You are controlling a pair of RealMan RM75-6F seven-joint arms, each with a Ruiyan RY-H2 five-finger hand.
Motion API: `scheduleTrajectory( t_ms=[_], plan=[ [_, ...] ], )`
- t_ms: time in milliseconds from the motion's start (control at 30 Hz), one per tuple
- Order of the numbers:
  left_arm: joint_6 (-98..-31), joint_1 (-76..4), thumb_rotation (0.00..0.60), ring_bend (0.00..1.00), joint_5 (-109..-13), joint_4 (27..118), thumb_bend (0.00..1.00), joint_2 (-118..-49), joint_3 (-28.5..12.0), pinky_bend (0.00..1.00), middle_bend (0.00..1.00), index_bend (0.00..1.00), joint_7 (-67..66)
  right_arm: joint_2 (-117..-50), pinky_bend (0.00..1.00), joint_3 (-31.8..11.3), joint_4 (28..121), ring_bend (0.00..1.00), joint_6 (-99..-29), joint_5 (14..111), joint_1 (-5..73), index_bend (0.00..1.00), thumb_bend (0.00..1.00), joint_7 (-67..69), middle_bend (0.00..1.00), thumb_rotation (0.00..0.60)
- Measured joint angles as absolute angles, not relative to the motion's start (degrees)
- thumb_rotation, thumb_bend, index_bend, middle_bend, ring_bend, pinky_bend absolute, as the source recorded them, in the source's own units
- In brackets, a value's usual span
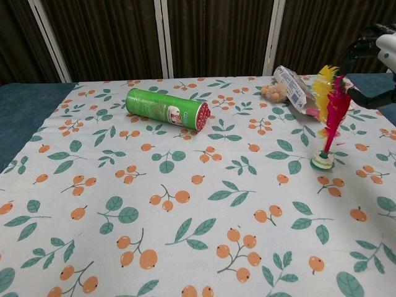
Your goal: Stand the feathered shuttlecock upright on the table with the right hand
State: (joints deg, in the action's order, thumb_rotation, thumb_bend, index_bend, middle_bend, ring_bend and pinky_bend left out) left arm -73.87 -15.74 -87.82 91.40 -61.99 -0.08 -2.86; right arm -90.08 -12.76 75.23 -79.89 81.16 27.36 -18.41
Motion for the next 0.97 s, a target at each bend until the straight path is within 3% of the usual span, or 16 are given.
scheduleTrajectory(
  t_ms=[567, 767, 967],
  plan=[
    [-73.91, -15.72, 0.529, 0.00, -87.83, 91.42, 0.17, -61.99, -0.07, 0.00, 0.00, 0.07, -2.80, -79.47, 0.00, -10.55, 86.35, 0.00, -84.38, 82.59, 21.78, 0.19, 0.29, -22.04, 0.03, 0.600],
    [-73.87, -15.75, 0.532, 0.00, -87.81, 91.44, 0.17, -62.00, -0.08, 0.00, 0.00, 0.07, -2.86, -76.07, 0.00, -7.39, 83.50, 0.00, -88.49, 86.39, 17.97, 0.15, 0.25, -19.07, 0.00, 0.600],
    [-73.92, -15.72, 0.528, 0.00, -87.80, 91.54, 0.17, -61.96, -0.08, 0.00, 0.00, 0.07, -2.79, -75.03, 0.00, -5.83, 80.44, 0.00, -86.97, 84.92, 15.64, 0.12, 0.24, -16.68, 0.00, 0.600]
  ],
)
